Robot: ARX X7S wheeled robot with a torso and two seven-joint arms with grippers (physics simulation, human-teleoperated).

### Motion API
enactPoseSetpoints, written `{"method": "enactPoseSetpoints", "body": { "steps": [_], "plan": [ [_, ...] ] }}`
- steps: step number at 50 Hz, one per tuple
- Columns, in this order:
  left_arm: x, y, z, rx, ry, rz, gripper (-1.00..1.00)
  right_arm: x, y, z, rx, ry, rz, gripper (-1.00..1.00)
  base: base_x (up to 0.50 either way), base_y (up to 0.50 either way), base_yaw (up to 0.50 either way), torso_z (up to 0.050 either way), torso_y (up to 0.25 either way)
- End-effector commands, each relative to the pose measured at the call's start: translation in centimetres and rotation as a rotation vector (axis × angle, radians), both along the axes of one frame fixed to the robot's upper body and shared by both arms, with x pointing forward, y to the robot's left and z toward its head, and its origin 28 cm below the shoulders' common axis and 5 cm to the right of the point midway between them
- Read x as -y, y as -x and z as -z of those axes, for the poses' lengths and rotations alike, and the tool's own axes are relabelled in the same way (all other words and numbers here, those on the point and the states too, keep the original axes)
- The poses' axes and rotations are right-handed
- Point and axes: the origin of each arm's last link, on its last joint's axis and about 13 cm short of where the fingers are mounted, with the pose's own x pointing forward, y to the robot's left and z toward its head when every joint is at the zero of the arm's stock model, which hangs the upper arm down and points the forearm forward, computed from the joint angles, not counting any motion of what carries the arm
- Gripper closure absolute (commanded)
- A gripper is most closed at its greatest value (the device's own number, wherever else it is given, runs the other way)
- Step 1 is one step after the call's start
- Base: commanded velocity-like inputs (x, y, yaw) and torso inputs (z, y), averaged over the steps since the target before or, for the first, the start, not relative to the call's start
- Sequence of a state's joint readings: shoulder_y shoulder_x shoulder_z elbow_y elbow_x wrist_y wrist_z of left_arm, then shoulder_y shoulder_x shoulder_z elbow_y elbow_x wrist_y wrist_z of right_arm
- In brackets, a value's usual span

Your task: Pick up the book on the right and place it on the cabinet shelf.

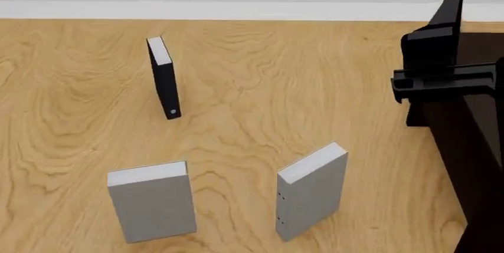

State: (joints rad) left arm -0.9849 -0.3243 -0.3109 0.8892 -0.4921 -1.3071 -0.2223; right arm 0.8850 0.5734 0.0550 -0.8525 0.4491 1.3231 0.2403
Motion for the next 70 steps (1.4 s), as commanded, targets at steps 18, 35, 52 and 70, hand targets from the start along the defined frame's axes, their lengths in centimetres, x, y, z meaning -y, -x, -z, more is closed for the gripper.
{"method": "enactPoseSetpoints", "body": {
  "steps": [18,35,52,70],
  "plan": [
    [-0.5,1.0,-0.3,0.010,0.007,-0.031,-1.00,-0.3,-0.4,0.2,-0.014,0.017,-0.020,-1.00,0.38,-0.13,0.00,0.000,0.001],
    [-0.7,1.5,-0.6,0.016,0.010,-0.037,-1.00,-0.4,-0.3,0.0,-0.014,0.030,-0.025,-1.00,0.34,-0.09,0.00,0.000,0.001],
    [-1.1,2.8,-2.0,0.071,0.012,-0.058,-1.00,0.8,-0.7,-8.2,-0.144,0.334,-0.229,-1.00,0.00,0.00,0.00,0.000,0.001],
    [-1.9,4.3,-2.6,0.108,0.025,-0.101,-1.00,-1.1,-8.0,-15.2,-0.482,0.941,-0.531,-1.00,0.00,0.00,0.00,0.000,0.000]
  ]
}}
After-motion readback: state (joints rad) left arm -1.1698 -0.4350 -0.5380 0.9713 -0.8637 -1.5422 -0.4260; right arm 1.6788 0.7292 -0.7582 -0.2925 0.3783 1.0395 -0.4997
